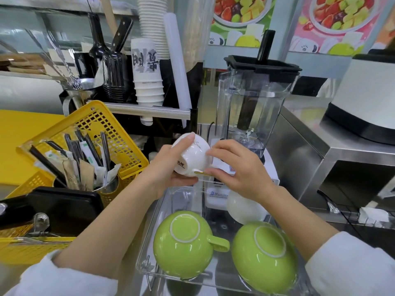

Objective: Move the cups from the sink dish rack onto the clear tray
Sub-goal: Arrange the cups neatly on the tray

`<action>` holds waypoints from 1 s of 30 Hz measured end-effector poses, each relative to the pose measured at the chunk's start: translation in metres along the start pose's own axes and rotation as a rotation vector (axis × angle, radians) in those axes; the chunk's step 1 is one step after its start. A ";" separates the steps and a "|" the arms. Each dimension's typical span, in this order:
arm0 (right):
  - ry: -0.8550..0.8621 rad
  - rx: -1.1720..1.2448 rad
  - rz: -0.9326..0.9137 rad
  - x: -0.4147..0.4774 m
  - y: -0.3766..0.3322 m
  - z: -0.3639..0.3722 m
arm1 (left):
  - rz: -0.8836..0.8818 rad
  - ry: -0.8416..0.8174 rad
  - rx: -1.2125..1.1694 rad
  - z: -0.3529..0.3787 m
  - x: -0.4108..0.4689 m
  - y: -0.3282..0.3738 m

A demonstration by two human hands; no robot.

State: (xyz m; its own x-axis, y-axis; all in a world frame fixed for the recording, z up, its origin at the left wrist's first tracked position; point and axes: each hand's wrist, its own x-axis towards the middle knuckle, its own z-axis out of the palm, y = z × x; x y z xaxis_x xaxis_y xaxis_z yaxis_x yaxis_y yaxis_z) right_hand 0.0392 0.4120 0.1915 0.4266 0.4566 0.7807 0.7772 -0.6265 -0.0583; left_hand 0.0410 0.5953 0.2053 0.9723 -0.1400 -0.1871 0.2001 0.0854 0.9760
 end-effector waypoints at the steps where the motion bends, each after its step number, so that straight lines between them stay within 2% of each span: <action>1: 0.005 -0.001 -0.021 0.000 0.000 -0.001 | -0.009 -0.007 -0.023 -0.001 -0.001 0.000; 5: -0.022 -0.145 -0.155 -0.005 0.002 0.007 | -0.055 -0.017 -0.054 -0.007 -0.006 -0.001; 7: -0.016 -0.160 -0.144 -0.006 0.001 0.012 | -0.083 -0.002 -0.058 -0.009 -0.008 -0.004; 11: 0.006 -0.046 0.015 -0.004 0.000 0.017 | -0.058 -0.006 -0.079 -0.009 -0.014 -0.004; 16: -0.009 0.217 0.303 -0.002 0.001 0.013 | 0.225 -0.052 0.276 -0.010 -0.026 -0.006; 20: -0.194 0.399 0.548 -0.005 -0.002 0.015 | 0.279 0.050 0.503 -0.016 -0.026 -0.008; 23: -0.329 0.453 0.643 -0.010 -0.001 0.021 | 0.370 0.066 0.868 -0.020 -0.018 -0.016; 30: -0.670 0.344 0.670 -0.006 -0.004 0.022 | 0.210 0.098 0.984 -0.021 -0.008 -0.031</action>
State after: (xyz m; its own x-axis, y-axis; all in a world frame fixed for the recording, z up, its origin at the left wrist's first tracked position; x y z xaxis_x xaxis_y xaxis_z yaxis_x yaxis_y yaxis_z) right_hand 0.0435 0.4261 0.1733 0.9143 0.4048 0.0164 0.3281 -0.7161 -0.6161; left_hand 0.0301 0.6145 0.1743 0.9909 -0.1298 0.0341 -0.1214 -0.7585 0.6402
